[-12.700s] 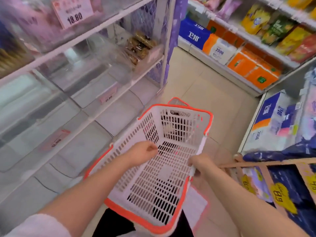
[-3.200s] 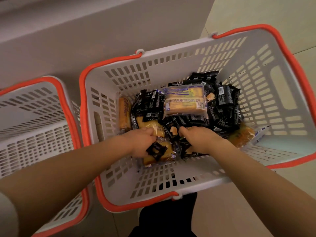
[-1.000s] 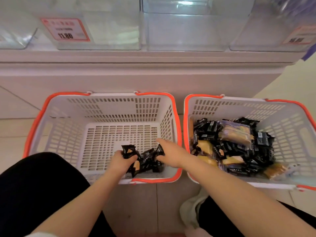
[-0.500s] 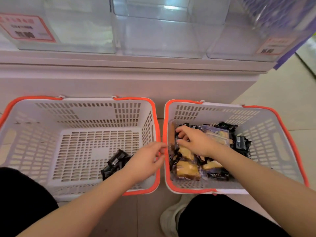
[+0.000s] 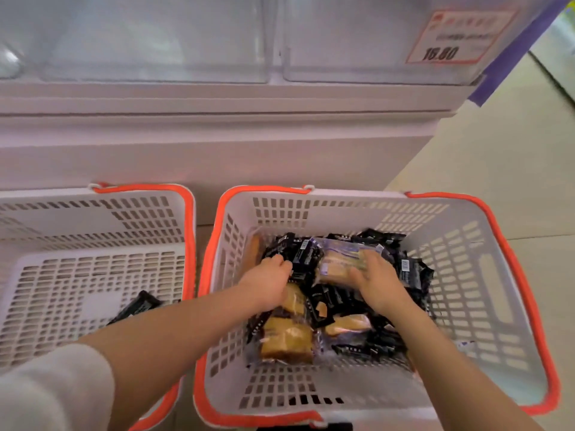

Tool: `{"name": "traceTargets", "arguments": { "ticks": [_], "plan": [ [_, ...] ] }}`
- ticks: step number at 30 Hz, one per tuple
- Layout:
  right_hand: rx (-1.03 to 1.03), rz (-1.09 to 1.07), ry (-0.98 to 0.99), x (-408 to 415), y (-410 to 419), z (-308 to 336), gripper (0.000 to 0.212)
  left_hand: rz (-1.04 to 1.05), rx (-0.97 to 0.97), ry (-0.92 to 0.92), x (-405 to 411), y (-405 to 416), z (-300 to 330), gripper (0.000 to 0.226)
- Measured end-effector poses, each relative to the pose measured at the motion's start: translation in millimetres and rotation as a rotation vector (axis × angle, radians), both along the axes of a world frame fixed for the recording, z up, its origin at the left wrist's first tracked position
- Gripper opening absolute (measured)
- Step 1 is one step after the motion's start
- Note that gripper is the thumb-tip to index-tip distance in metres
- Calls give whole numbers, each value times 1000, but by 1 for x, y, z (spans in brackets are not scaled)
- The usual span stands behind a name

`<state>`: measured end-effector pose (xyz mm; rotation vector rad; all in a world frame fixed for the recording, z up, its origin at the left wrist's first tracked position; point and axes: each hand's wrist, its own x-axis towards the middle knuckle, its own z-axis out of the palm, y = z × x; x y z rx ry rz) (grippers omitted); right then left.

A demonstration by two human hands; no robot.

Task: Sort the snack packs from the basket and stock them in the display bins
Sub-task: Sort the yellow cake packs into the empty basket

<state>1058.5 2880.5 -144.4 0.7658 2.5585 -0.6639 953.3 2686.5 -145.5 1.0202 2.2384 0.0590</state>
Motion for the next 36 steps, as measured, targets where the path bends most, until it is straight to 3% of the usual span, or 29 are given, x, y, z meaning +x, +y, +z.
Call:
{"name": "traceTargets", "arguments": {
  "ticks": [3,7,12,15,18,21,23,25,27,29,32,36],
  "plan": [
    [24,107,-25,-23,17,-20,62,125,100,138,-8,20,-19,56],
    [58,185,-57,-38,29,-37,69,194,127,84,-20,29,-37,68],
    [42,413,-14,-15,25,-35,38,263,52,-29,-34,31,-54,80],
    [-111,484,-71,4,18,-33,23,343,33,-47,-37,38,-62,87],
    [-223,405,-61,9,13,-35,26,347,70,27,-37,39,-68,77],
    [-14,88,220,4,16,-41,20,316,138,66,-35,36,-70,53],
    [98,-164,302,-2,20,-48,32,324,249,85,-32,34,-67,42],
    [22,-294,179,-10,26,-57,65,349,399,84,-29,34,-61,37],
    [-98,-304,35,-16,28,-65,95,350,522,53,-26,38,-53,33],
    [-102,-276,20,-17,27,-72,110,351,600,-4,-24,44,-47,29],
    [-110,-351,77,-14,19,-77,113,327,556,-69,-23,56,-49,33],
    [-155,-275,0,-5,12,-76,94,211,308,-66,-21,65,-65,52]
  ]
}}
